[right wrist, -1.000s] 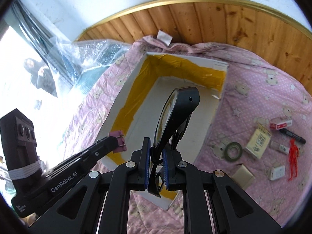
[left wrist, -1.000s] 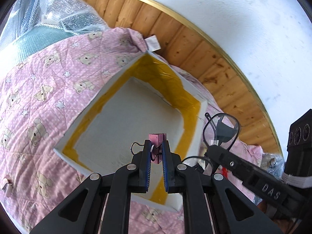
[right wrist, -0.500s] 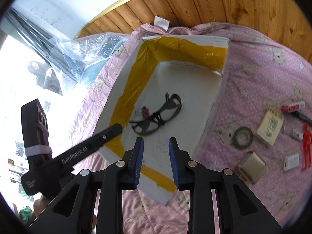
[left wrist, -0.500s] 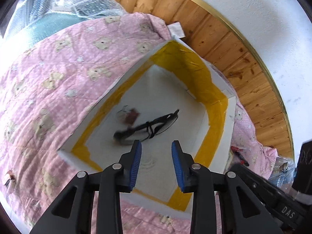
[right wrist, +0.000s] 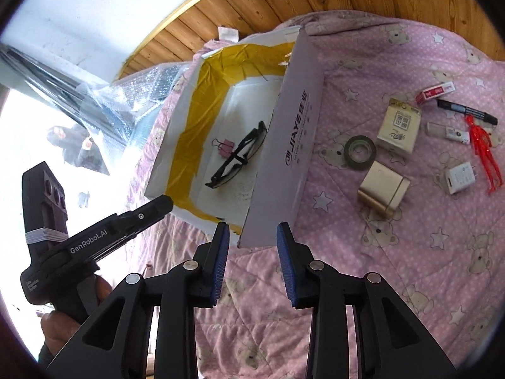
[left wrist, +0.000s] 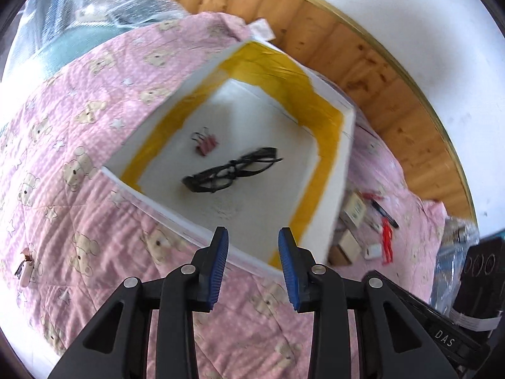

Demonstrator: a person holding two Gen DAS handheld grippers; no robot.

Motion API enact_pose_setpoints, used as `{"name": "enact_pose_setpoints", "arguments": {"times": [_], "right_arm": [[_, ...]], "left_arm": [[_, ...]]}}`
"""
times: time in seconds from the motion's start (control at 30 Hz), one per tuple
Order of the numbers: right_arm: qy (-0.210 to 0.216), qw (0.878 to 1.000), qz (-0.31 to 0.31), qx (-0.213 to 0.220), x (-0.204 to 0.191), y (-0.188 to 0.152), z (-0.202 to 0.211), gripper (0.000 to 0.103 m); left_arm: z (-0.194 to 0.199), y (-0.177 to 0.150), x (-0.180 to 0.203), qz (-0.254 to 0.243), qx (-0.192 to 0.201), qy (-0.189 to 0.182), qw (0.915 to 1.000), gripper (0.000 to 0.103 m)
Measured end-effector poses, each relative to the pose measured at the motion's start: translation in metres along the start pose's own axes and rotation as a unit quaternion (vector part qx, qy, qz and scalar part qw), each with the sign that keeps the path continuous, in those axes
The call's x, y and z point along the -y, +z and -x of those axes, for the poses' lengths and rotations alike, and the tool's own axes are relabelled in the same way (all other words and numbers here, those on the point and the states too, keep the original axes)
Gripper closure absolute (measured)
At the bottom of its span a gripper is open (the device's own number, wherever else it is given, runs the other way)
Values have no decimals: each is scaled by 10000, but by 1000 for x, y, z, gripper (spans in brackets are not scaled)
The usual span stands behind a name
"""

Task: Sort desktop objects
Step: 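Withdraw both open tools from the box back toward the remaining objects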

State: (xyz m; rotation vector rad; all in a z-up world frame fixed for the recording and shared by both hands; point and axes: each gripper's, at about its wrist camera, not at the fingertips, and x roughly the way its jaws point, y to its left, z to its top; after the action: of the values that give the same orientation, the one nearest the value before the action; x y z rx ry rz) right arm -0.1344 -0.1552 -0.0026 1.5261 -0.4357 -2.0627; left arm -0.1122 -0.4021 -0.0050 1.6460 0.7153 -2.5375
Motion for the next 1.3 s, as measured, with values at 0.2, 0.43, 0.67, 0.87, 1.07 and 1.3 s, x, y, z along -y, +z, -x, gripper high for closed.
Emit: {"name": "enact_pose_setpoints", "arguments": {"times": [0.2,0.43,0.67,0.87,1.07,1.3], "right_arm": [[-142,9995,213,190,-5,-15,21,68],[-241,9991,112,328,4,-35,40,68],[-404,9977,-81,532,14,-50,58,67],[-511,9964,-303,611,27,-63,67,67],[-633,9949,-503,607,42,-77,72,67],[-765,9926,-688,639,56,-80,73,67]], "left_arm": [[15,-13,28,-413,81,29,9991,68],[30,-31,42,-709,111,16,9974,68],[37,-41,59,-945,125,-97,9954,68],[33,-53,76,-1176,20,-201,9929,68],[25,-68,93,-1374,-108,-272,9901,68],[13,-78,108,-1570,-244,-283,9869,68]]}}
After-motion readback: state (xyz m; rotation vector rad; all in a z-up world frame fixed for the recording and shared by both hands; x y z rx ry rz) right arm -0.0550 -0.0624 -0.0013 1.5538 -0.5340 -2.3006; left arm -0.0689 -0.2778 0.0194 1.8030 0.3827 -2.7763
